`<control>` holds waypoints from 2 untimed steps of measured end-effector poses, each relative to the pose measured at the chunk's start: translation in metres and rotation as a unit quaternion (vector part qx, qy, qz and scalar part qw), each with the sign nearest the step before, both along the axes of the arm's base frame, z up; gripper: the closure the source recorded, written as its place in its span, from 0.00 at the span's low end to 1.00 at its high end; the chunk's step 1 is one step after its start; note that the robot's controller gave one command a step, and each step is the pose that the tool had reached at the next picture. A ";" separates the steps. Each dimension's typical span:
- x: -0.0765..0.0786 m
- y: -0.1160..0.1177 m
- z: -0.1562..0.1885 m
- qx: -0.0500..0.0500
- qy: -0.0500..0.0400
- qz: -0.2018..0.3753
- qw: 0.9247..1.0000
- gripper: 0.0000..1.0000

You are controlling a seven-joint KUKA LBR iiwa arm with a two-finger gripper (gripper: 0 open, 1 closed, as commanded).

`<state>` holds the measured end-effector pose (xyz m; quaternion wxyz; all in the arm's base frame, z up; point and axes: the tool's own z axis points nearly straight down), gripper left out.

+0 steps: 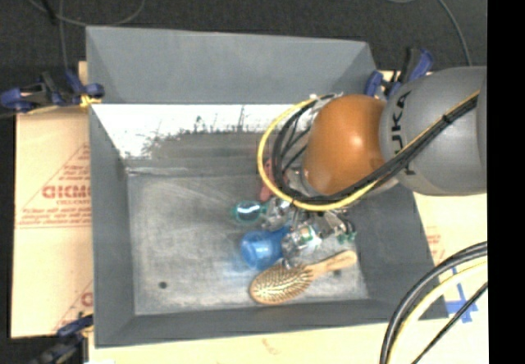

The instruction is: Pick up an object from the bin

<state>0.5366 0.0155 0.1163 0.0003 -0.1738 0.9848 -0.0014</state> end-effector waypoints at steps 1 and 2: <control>0.000 0.000 0.016 0.000 0.000 -0.001 1.000 1.00; 0.000 0.000 0.031 0.000 -0.001 -0.001 1.000 1.00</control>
Offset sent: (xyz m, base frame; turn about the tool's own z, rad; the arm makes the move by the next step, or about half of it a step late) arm 0.0000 0.0000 0.0099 0.0000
